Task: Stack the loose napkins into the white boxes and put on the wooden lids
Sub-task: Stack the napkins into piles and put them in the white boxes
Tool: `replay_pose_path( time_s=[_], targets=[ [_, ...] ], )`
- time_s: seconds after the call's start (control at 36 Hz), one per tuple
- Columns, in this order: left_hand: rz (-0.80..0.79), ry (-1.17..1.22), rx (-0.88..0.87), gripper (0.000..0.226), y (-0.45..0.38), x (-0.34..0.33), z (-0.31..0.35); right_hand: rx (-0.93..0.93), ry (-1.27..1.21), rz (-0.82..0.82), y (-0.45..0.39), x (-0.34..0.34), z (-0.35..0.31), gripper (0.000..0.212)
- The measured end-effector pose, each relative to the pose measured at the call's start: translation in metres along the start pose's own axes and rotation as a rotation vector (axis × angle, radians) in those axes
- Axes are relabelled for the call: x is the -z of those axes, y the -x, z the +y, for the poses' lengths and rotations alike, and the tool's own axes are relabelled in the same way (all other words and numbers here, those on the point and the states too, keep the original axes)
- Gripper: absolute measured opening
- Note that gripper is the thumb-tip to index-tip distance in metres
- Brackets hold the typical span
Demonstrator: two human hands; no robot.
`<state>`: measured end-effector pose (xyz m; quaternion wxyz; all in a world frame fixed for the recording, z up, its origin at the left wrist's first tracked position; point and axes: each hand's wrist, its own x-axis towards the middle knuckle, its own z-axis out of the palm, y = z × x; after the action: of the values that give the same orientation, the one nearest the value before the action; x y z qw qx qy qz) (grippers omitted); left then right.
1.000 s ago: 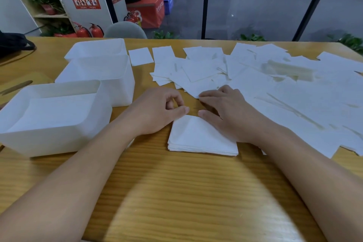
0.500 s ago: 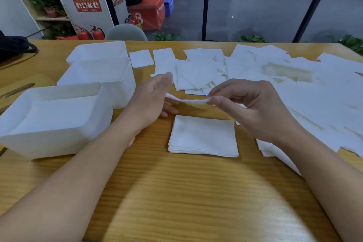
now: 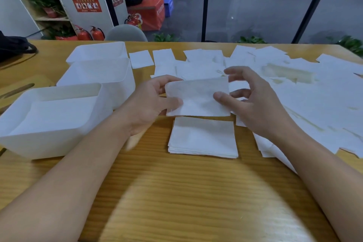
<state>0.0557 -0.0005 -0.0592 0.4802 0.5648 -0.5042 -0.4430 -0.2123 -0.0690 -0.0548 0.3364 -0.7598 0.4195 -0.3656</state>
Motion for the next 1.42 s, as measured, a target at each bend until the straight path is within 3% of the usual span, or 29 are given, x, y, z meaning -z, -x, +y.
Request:
replay_pose_path(
  time_s=[0.06,0.17,0.22,0.47,0.67,0.89,1.22,1.42],
  targets=[
    [-0.065,-0.014,-0.027,0.04,0.002,-0.001,0.001,-0.025,-0.051,-0.05,-0.001,-0.001,0.001,0.05],
    [-0.099,-0.059,-0.032,0.025,0.005,-0.003,0.004,-0.015,-0.092,-0.109,-0.001,-0.001,0.005,0.015],
    [-0.089,-0.121,-0.042,0.017,0.006,-0.003,0.005,-0.028,-0.069,-0.131,-0.001,0.001,0.003,0.008],
    [-0.177,-0.443,-0.003,0.013,0.008,0.0,0.004,-0.087,0.14,-0.428,0.0,0.008,0.004,0.013],
    [-0.231,-0.667,-0.002,0.018,0.008,-0.003,0.001,-0.036,0.306,-0.401,-0.002,0.005,0.013,0.016],
    [-0.237,-0.685,-0.017,0.017,0.009,-0.001,0.005,0.135,0.446,-0.084,-0.011,-0.008,0.026,0.015],
    [-0.095,-0.703,-0.091,0.014,0.002,-0.002,-0.004,0.213,0.605,-0.057,-0.028,-0.033,0.034,0.016],
    [0.05,-0.621,-0.231,0.013,-0.001,-0.008,-0.01,0.222,0.408,-0.073,-0.026,-0.026,0.027,0.014]
  ],
)
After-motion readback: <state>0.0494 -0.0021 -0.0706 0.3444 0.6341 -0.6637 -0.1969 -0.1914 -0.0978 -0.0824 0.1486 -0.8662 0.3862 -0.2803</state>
